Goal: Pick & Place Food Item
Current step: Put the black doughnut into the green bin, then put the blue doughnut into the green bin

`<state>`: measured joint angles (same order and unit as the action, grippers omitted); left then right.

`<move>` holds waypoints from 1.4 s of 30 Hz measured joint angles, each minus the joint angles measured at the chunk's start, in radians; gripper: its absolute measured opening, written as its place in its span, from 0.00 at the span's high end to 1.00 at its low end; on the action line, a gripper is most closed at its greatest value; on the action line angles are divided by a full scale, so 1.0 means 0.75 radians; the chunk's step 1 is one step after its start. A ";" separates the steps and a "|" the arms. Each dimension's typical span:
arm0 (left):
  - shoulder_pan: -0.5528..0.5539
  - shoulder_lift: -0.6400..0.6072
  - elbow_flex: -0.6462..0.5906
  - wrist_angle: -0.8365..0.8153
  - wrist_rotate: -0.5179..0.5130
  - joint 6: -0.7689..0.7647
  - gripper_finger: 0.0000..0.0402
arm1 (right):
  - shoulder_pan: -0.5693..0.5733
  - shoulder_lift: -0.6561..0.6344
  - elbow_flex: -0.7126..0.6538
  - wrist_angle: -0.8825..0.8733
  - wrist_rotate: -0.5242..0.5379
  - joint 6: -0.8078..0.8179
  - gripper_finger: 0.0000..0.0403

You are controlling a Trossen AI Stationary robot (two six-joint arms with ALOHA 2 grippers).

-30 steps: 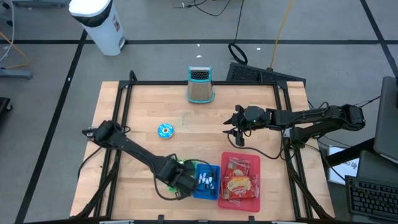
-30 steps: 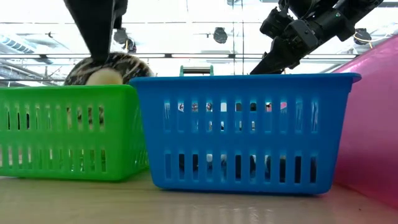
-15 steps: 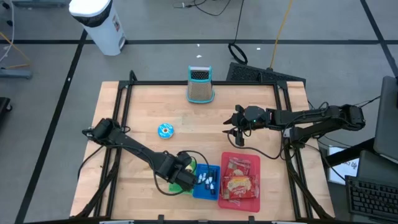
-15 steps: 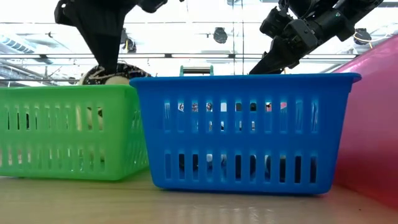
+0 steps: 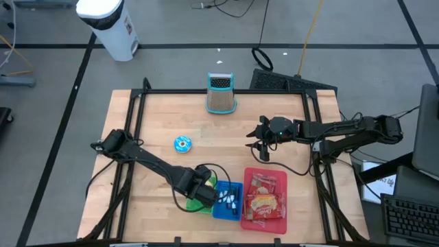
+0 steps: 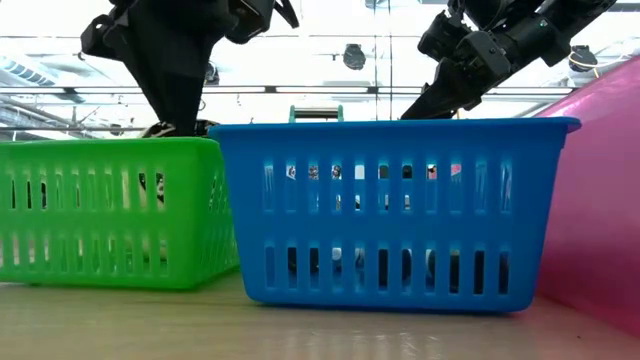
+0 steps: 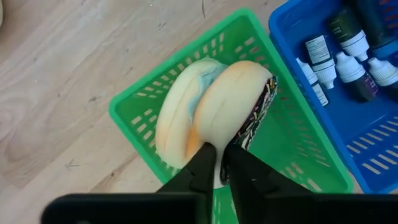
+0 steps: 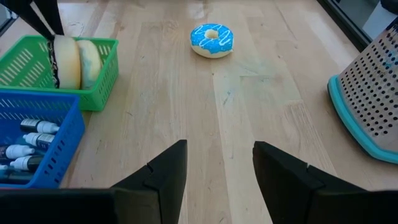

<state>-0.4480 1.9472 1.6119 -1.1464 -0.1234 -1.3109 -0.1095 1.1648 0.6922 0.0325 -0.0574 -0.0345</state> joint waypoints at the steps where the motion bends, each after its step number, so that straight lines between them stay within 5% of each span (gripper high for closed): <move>1: 0.000 0.000 0.000 0.000 0.001 -0.005 0.88 | 0.000 0.000 0.000 0.000 0.000 0.000 0.58; 10: 0.009 0.001 -0.001 -0.002 0.053 0.002 0.61 | 0.000 0.000 0.000 -0.001 0.000 0.001 0.58; 17: 0.033 -0.043 -0.003 -0.007 0.098 0.060 0.51 | 0.000 0.000 0.000 -0.001 0.000 0.002 0.58; 26: 0.063 -0.166 -0.003 -0.053 -0.044 0.135 0.50 | 0.000 0.000 0.000 -0.010 -0.001 0.009 0.58; 33: 0.063 -0.263 -0.003 -0.280 -0.347 0.094 0.55 | 0.000 0.001 0.000 -0.010 0.000 0.008 0.58; 42: 0.135 -0.265 -0.074 -0.465 -0.365 0.093 0.55 | 0.000 0.001 0.000 -0.009 -0.001 0.000 0.58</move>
<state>-0.3471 1.7485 1.5568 -1.4952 -0.3970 -1.2412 -0.1093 1.1652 0.6922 0.0257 -0.0578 -0.0345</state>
